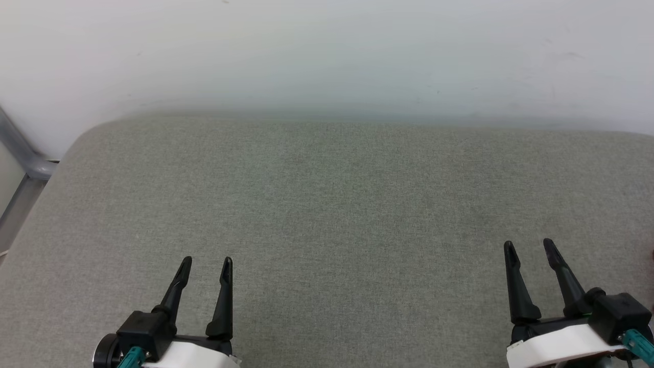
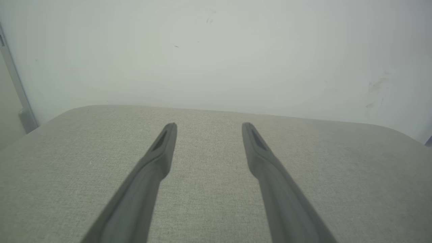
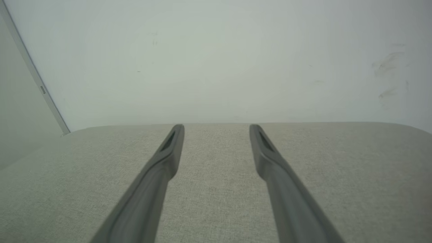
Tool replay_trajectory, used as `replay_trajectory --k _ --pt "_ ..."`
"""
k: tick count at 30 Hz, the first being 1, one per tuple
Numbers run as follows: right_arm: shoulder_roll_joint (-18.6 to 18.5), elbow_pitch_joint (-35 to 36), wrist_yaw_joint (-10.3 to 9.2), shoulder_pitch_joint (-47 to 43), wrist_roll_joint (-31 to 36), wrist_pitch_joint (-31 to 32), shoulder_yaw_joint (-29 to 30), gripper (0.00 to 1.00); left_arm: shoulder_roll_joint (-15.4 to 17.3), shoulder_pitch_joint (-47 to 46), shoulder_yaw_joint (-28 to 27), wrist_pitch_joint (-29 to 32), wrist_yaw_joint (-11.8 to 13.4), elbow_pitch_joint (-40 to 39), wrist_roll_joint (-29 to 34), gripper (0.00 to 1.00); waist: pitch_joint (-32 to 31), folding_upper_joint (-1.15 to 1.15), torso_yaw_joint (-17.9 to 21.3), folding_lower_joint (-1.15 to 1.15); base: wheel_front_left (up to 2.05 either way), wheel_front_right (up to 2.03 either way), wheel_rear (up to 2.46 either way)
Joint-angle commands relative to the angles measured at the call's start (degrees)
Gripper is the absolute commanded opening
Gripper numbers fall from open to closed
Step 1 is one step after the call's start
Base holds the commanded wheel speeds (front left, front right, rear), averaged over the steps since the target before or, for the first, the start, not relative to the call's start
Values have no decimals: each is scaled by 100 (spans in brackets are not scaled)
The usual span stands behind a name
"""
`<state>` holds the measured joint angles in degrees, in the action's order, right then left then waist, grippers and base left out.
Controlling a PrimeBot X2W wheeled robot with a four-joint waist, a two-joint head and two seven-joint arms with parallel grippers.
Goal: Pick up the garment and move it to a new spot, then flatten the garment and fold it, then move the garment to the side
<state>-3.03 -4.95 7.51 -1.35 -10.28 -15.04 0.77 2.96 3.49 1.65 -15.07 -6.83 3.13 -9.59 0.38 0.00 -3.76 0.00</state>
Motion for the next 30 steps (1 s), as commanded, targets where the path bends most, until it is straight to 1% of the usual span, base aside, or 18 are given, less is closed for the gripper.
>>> replay_trajectory --k 1,5,11,13,30 --pt "27 2 -5 -23 -64 -16 -4 0 -12 44 13 -12 3 1 -9 0 10 0 -7 0 0 0 0" --pt "0 -147 0 -34 -153 21 -4 0 0 38 10 13 -1 141 -119 0 9 0 -1 0 0 0 0" --pt "-22 -200 0 31 -871 181 17 0 34 -42 -21 163 4 198 -859 0 8 0 18 0 0 0 0" --pt "-34 -234 0 69 -1205 257 28 0 52 -90 -36 235 0 245 -1202 0 7 0 27 0 0 0 0" --pt "-75 -384 -1 248 -2860 642 93 0 117 -316 -118 596 -23 472 -2904 0 3 0 78 0 0 0 0"
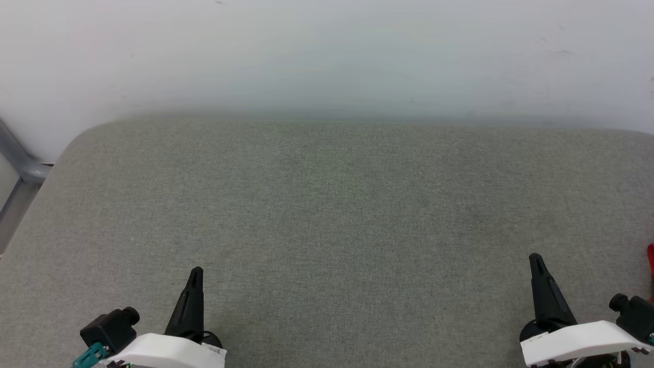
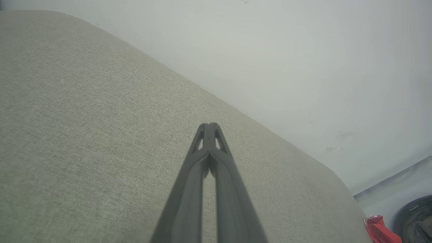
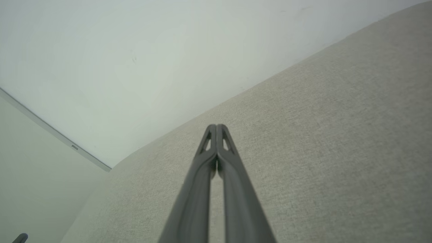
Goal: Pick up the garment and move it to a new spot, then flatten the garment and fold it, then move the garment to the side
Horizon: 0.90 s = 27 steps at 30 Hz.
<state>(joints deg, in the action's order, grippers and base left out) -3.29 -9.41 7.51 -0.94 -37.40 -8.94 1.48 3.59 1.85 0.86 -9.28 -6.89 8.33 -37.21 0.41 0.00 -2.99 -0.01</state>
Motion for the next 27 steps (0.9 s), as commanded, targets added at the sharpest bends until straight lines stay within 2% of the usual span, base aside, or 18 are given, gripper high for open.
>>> replay_trajectory --k 1,12,13,27 --pt "-51 54 -1 215 -236 51 27 0 57 -165 -44 39 -18 -40 -231 0 0 0 4 0 0 0 0" --pt "-64 -27 -1 308 -1129 272 72 0 79 -277 -103 248 -28 44 -1148 0 -3 0 38 0 0 0 0" --pt "-67 -46 -1 322 -1356 329 85 0 82 -306 -121 305 -28 68 -1379 0 -3 0 47 0 0 0 0" --pt "-71 -129 -1 420 -2255 561 141 0 89 -417 -203 530 -38 164 -2291 0 -6 0 86 1 0 0 0"
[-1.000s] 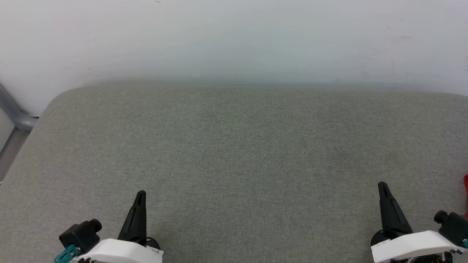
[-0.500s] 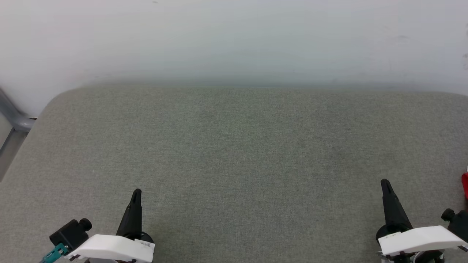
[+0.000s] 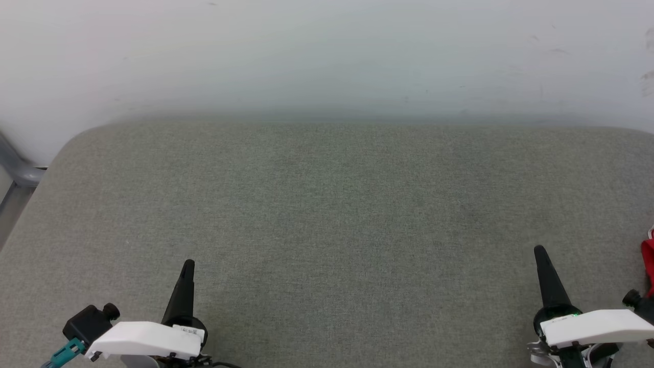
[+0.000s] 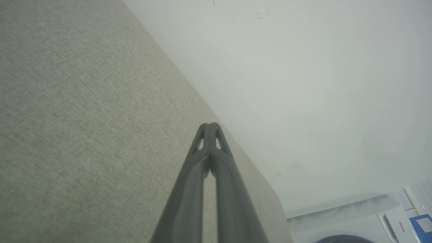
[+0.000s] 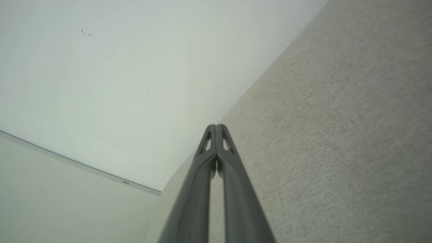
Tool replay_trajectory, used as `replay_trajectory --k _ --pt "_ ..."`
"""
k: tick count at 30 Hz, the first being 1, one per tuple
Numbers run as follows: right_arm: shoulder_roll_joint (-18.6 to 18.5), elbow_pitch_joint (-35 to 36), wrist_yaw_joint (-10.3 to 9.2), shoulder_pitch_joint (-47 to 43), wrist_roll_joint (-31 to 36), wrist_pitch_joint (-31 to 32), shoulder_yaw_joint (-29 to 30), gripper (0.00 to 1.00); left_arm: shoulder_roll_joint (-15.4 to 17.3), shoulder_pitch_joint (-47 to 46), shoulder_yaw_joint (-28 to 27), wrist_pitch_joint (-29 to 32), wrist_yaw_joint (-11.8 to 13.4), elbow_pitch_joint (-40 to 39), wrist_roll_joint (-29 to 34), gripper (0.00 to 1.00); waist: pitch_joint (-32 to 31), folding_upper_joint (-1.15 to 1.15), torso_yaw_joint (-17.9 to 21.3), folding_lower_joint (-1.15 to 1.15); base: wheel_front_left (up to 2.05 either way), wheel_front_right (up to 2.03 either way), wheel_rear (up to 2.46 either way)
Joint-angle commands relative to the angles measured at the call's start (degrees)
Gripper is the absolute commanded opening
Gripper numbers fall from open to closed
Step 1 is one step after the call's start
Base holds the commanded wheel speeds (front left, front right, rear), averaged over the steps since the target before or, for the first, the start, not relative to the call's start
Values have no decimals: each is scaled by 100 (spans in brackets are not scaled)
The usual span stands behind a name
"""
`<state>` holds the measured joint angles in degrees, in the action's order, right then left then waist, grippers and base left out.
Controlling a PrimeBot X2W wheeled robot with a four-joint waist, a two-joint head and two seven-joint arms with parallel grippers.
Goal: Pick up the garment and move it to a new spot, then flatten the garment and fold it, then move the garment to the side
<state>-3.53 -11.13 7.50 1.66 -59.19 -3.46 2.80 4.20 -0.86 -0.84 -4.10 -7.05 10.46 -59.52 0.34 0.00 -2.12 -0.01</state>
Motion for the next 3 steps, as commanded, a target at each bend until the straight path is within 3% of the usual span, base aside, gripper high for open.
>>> replay_trajectory --k 1,3 --pt "-47 37 0 165 -142 30 14 0 27 -153 -39 32 -23 -42 -127 0 0 0 2 0 0 0 0" --pt "-47 24 0 167 -266 62 23 0 27 -161 -51 62 -24 -26 -257 0 -1 0 8 0 0 0 0"
